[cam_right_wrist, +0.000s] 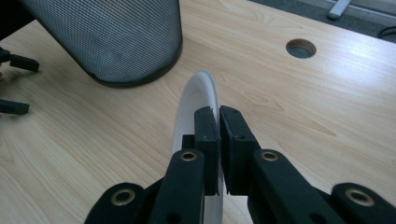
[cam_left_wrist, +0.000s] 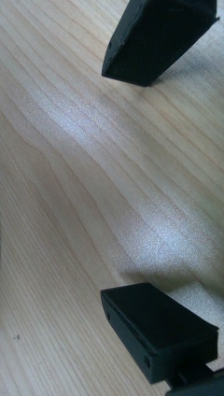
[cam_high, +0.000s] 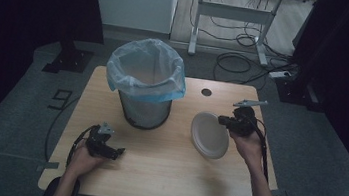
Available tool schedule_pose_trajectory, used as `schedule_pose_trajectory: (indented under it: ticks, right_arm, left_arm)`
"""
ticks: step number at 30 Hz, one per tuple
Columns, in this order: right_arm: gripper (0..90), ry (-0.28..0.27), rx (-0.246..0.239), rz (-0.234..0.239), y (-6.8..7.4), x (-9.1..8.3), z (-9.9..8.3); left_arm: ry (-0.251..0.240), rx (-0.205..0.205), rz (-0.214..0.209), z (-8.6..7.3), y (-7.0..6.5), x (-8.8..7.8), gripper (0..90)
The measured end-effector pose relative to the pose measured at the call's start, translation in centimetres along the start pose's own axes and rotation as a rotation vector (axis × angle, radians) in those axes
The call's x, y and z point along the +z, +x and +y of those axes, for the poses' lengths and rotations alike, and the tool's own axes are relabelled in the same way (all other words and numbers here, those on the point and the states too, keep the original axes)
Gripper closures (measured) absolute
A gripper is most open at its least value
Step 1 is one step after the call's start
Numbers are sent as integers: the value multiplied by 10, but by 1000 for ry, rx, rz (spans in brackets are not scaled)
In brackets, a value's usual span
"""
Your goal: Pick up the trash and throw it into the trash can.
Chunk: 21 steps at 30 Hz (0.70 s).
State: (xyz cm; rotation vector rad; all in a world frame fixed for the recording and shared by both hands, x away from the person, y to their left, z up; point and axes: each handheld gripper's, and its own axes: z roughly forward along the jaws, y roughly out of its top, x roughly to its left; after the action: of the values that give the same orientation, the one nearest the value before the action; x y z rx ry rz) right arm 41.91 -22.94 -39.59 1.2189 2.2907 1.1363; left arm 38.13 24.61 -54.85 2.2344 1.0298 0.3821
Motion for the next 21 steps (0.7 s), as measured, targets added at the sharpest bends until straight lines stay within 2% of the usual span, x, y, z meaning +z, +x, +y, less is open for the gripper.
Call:
schedule_pose_trajectory:
  ticks: [5,8,11,17,21]
  right_arm:
    - [875,-3,-28,5,5,0,7]
    - [892,5,-67,-9,9,1,13]
    - [892,18,-116,-56,13,3,18]
    - [893,17,-126,-59,13,6,28]
    - [893,14,-157,-77,16,4,40]
  left_arm:
    - [0,0,0,0,0,0,0]
    - [0,0,0,0,0,0,0]
    - [0,1,0,0,0,0,0]
    - [1,1,0,0,0,0,0]
    - [1,1,0,0,0,0,0]
